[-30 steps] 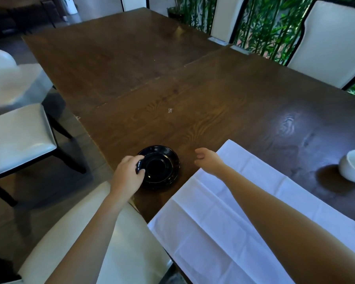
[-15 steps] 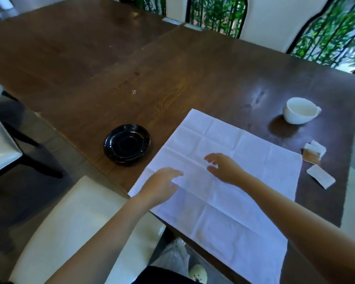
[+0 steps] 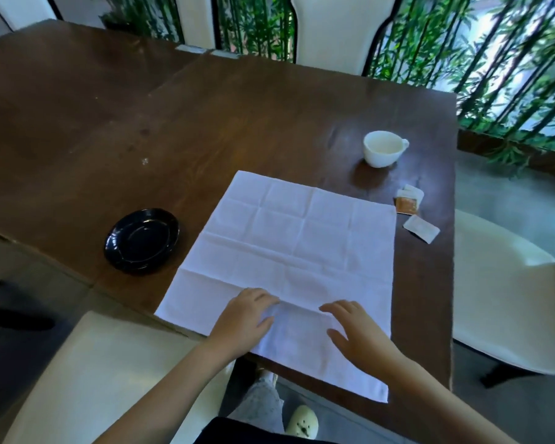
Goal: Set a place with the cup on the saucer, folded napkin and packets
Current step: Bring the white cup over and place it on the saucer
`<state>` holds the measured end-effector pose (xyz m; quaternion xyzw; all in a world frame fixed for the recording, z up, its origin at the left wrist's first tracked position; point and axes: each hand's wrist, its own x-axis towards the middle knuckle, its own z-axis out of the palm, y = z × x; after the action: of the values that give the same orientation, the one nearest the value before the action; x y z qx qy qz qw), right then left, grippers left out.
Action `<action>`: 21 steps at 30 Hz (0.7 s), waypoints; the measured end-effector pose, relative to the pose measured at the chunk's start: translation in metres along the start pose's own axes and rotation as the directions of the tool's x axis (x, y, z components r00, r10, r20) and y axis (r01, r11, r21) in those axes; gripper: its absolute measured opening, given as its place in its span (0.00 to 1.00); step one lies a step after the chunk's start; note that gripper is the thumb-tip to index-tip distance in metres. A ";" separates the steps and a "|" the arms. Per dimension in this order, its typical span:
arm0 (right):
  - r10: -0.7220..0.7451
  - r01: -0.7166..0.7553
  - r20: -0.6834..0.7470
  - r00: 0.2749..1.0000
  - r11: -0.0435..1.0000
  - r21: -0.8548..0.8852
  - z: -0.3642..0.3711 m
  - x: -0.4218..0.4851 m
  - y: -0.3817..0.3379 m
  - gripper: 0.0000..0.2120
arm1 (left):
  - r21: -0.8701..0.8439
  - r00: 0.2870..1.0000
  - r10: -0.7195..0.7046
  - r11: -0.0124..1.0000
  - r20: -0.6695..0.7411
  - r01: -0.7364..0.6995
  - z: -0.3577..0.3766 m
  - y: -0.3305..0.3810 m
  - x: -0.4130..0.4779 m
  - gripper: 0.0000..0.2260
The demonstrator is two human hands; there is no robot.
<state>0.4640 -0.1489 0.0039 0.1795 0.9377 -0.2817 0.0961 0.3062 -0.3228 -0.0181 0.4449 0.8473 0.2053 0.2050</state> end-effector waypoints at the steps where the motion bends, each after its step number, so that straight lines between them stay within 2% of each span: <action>1: 0.009 -0.009 -0.010 1.000 1.000 0.003 -0.005 -0.003 0.003 0.19 | 0.001 0.999 0.011 1.000 0.044 -0.011 -0.003 0.006 0.008 0.17; 7: 0.116 -0.117 -0.013 0.993 0.993 -0.030 -0.043 0.003 0.042 0.21 | 0.032 0.935 0.049 0.997 0.351 -0.064 -0.029 0.048 0.083 0.19; 13: 0.266 -0.266 0.008 0.964 0.964 0.014 -0.087 0.038 0.093 0.21 | 0.119 0.836 0.135 0.965 0.532 -0.232 -0.053 0.086 0.183 0.21; 16: 0.302 -0.302 0.000 0.953 0.953 0.019 -0.114 0.063 0.118 0.21 | 0.151 0.819 0.155 0.948 0.553 -0.281 -0.058 0.099 0.238 0.22; 21: 0.345 -0.333 -0.131 0.930 0.937 0.101 -0.161 0.121 0.150 0.17 | 0.072 0.903 0.146 0.979 0.403 -0.190 -0.062 0.106 0.325 0.25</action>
<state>0.3990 0.0925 0.0281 0.3624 0.8855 -0.2827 0.0674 0.1755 -0.0055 0.0357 0.5591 0.7568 0.0810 0.3288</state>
